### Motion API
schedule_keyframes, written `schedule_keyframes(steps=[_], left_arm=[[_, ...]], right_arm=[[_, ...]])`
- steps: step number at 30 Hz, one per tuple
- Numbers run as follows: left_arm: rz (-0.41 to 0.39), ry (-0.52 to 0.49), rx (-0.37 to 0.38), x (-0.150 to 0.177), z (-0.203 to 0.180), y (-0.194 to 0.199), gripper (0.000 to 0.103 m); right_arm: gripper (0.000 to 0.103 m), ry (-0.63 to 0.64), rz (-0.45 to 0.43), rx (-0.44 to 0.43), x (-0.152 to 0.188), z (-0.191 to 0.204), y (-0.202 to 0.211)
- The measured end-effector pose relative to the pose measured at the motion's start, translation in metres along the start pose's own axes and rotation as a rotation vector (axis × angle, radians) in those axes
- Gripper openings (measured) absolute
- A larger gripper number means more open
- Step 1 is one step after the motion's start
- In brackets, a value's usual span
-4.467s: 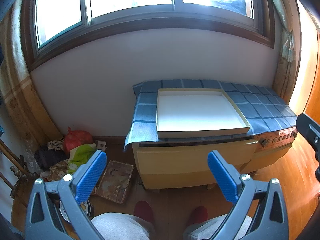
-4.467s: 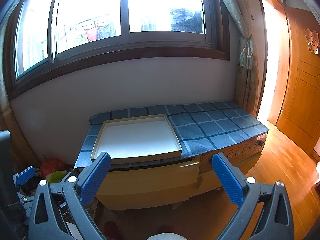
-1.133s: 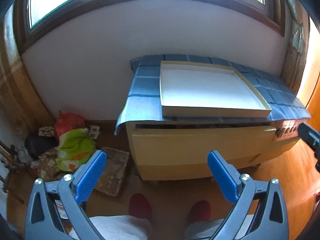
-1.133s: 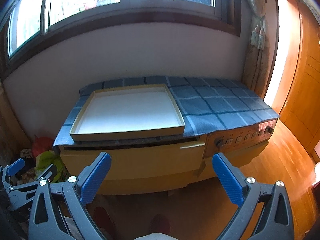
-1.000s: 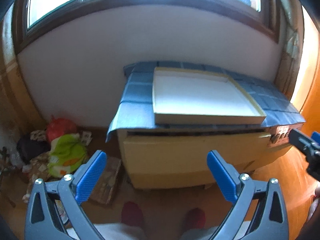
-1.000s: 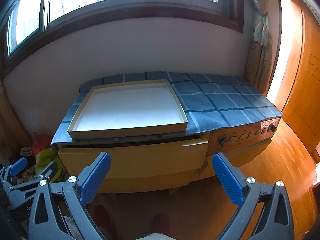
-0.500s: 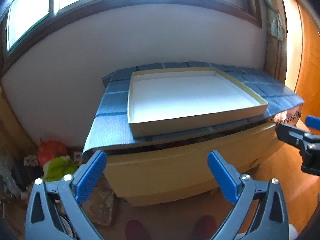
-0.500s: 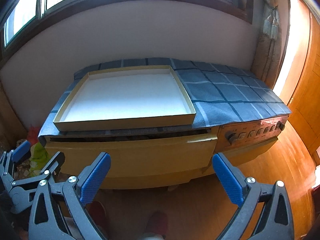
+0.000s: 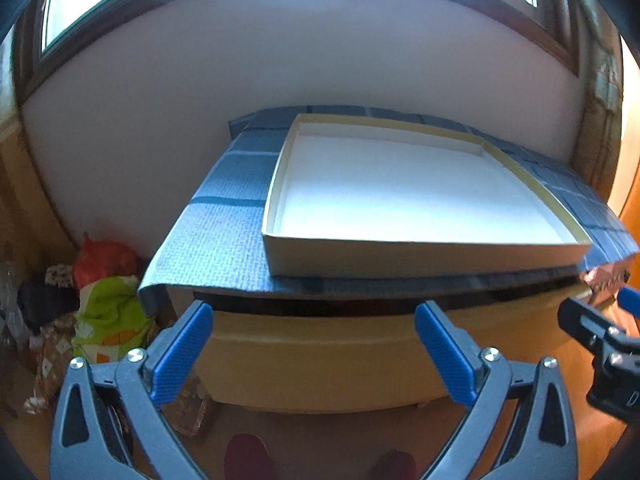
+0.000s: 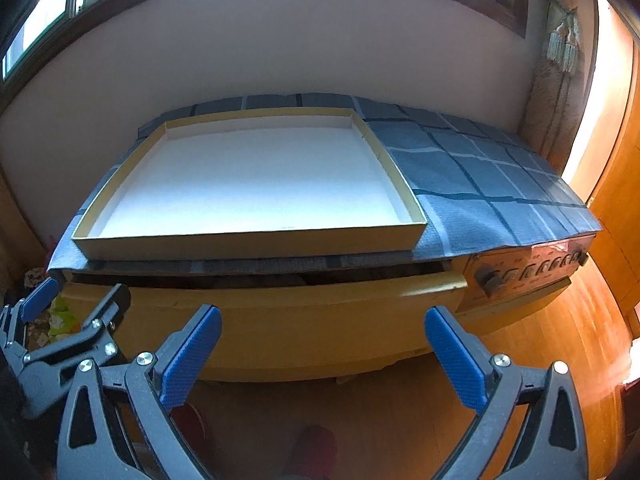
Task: Take underwear out of drawer
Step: 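Move both tools toward the drawer front below the white tray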
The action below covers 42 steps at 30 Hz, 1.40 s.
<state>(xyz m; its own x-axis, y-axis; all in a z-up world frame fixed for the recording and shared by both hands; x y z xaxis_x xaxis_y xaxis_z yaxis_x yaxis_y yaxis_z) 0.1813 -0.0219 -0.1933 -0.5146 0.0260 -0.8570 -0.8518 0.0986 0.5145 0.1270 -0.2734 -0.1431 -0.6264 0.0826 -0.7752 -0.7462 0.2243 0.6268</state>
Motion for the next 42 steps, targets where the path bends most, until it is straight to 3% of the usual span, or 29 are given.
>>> schedule_keyframes(steps=[12, 27, 31, 42], left_arm=[[0.094, 0.006, -0.065, 0.010, -0.002, -0.024, 0.102], [0.121, -0.012, -0.102, 0.003, -0.004, -0.039, 0.103], [0.135, -0.019, -0.098, 0.002, -0.006, -0.040, 0.103], [0.135, -0.021, -0.096, 0.001, -0.003, -0.041, 0.103]], right_arm=[[0.102, -0.021, 0.044, -0.044, -0.002, 0.004, -0.045], [0.102, 0.045, 0.105, -0.047, 0.001, 0.012, -0.076], [0.102, -0.002, 0.141, -0.082, 0.000, 0.008, -0.086], [0.102, 0.029, 0.166, -0.138, -0.001, 0.001, -0.089]])
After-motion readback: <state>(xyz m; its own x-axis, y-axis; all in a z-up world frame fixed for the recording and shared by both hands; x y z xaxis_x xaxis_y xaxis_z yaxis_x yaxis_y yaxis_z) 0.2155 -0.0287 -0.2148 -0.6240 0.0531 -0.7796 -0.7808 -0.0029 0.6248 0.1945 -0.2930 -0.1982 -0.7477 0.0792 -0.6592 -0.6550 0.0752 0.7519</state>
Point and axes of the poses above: each gripper's, at about its wrist camera, not at the fingertips, and y roughly against the way its jaws point, z to its left, x to its underside, the point moved 5 cm from there along -y, roughly the way its jaws point, and after that the axes turned 10 degrees about -z, right-handed, at the moved point
